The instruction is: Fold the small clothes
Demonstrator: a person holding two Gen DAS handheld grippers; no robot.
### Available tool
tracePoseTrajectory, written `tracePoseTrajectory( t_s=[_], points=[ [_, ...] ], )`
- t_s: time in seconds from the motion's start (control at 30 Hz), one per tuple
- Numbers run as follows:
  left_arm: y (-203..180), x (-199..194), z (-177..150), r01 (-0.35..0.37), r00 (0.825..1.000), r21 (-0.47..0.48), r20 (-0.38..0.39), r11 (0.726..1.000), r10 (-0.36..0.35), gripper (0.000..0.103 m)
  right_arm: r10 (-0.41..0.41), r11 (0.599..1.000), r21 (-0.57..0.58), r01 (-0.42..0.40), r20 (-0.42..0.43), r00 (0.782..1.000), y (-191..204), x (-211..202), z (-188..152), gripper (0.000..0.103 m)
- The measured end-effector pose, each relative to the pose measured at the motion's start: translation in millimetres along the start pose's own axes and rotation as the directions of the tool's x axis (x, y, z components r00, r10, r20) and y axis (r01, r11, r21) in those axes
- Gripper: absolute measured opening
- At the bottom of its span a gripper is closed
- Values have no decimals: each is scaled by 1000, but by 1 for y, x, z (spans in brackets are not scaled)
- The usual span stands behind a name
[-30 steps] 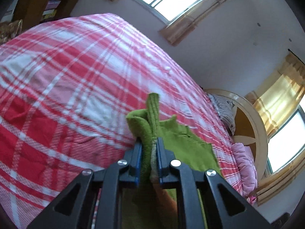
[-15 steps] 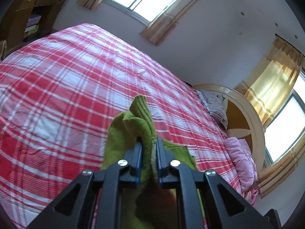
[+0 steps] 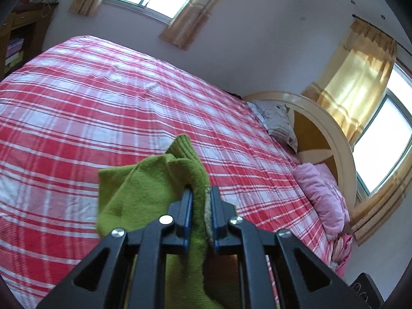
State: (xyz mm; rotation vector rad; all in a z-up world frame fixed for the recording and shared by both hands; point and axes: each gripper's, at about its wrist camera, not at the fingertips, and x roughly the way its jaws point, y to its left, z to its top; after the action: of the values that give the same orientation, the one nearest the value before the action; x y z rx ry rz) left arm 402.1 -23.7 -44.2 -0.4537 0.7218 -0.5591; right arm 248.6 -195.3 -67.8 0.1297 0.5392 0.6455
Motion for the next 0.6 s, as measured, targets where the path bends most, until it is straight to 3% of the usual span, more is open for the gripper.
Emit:
tracePoseTrajectory(
  t_s=[0.33,0.6],
  points=[
    [-38,52,-6,31,997,28,-77,999,-28,12,-48,994,98,47,9,999,-53,-36,-11,2],
    [-64,101,-26,42,983,75,-180,996,-28,11,-89,985,146,90,-17,996,-86,-54,-33,2]
  ],
)
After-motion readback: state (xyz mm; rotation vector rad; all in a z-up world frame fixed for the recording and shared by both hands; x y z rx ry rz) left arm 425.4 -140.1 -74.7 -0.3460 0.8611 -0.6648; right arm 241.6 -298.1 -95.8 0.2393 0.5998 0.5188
